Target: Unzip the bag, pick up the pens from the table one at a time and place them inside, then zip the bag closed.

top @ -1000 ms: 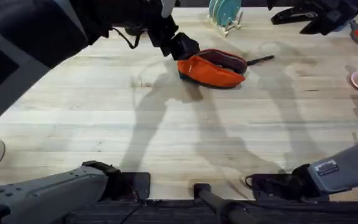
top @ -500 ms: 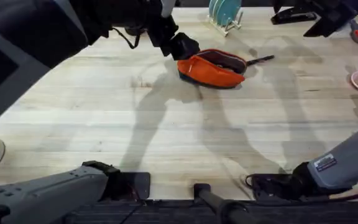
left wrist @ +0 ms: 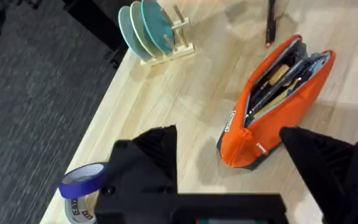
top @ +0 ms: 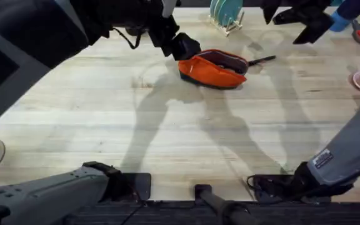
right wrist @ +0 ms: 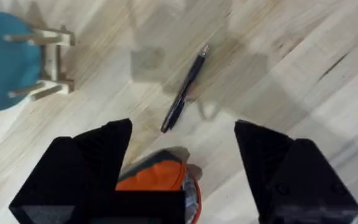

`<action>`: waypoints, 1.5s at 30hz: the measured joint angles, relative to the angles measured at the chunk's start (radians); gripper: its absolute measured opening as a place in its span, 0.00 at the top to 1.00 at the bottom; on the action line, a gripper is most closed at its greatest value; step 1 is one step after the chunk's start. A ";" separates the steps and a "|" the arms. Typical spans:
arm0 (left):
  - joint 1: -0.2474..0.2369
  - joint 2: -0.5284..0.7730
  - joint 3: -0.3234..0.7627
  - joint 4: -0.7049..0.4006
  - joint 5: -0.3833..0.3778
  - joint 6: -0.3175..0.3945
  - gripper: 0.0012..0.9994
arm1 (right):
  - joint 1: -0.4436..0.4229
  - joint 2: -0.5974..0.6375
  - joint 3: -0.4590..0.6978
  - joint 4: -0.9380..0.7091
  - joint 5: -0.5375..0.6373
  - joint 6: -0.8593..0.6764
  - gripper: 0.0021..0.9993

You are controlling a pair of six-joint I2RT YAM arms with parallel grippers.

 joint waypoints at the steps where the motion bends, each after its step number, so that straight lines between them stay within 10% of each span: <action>1: 0.000 0.000 0.000 0.000 0.000 0.000 0.01 | 0.000 0.015 0.000 0.004 0.000 0.000 0.00; 41: 0.000 0.000 0.000 0.000 0.000 0.000 0.01 | 0.046 0.278 -0.043 0.055 -0.074 0.117 0.00; 45: 0.000 0.000 0.000 0.000 0.000 0.000 0.00 | 0.046 0.261 -0.080 0.089 -0.087 0.144 0.16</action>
